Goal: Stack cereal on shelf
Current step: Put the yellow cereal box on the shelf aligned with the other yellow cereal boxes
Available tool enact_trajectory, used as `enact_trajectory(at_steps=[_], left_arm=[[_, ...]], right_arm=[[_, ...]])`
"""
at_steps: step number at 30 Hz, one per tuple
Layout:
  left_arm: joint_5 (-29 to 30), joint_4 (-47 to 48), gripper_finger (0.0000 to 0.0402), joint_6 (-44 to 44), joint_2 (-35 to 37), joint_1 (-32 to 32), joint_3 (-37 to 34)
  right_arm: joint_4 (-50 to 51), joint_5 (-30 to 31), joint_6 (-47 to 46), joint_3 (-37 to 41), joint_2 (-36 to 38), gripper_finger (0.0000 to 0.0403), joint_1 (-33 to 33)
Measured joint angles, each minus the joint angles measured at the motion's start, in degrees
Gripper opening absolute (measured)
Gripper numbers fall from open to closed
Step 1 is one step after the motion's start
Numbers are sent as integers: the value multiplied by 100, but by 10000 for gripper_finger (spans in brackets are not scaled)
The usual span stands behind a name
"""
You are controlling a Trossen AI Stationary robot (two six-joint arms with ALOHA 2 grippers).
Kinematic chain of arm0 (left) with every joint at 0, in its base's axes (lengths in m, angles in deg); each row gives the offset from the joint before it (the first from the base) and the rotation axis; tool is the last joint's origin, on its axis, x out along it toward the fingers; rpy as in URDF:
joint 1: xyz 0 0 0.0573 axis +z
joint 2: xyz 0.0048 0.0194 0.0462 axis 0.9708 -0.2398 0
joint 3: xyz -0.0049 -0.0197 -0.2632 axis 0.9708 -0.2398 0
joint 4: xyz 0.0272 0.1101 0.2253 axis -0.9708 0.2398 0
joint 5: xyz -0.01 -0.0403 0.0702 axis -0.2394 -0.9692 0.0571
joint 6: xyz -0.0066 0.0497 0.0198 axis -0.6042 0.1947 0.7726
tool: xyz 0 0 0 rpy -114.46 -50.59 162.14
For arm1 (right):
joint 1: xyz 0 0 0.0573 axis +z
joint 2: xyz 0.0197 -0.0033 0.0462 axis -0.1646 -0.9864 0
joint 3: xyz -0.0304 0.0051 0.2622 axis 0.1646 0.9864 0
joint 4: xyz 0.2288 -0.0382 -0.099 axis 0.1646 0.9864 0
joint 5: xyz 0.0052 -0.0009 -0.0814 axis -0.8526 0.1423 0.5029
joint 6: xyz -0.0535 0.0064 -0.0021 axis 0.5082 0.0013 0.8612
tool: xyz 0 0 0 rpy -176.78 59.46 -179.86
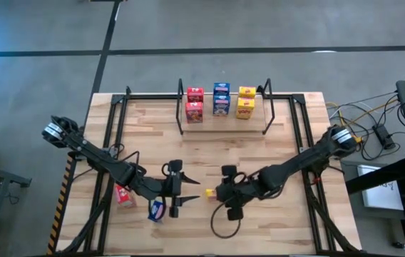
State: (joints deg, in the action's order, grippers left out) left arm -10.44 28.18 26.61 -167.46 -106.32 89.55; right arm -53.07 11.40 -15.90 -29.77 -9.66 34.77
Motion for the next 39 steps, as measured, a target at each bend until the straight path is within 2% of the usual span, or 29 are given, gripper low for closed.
enact_trajectory(at_steps=[6,11,20,23,27,35,39], left_arm=[[237,-23,186,465,123,16,3],[478,9,186,784,178,41,4],[741,26,186,1478,209,154,4],[975,28,186,1875,223,275,4],[1107,49,186,2300,259,559,4],[1113,335,186,2452,295,1331,4],[1112,474,186,2286,295,1421,4]], right_arm=[[580,27,483,189,881,159,-341],[782,30,932,563,1711,155,-949],[433,-2,1709,1970,3225,158,-2748],[-38,-359,1913,2479,3548,156,-3372],[-492,-909,2107,2879,3713,155,-4038],[-563,-1118,2589,2966,3392,157,-4690],[-560,-1243,2743,2955,3157,154,-4831]])
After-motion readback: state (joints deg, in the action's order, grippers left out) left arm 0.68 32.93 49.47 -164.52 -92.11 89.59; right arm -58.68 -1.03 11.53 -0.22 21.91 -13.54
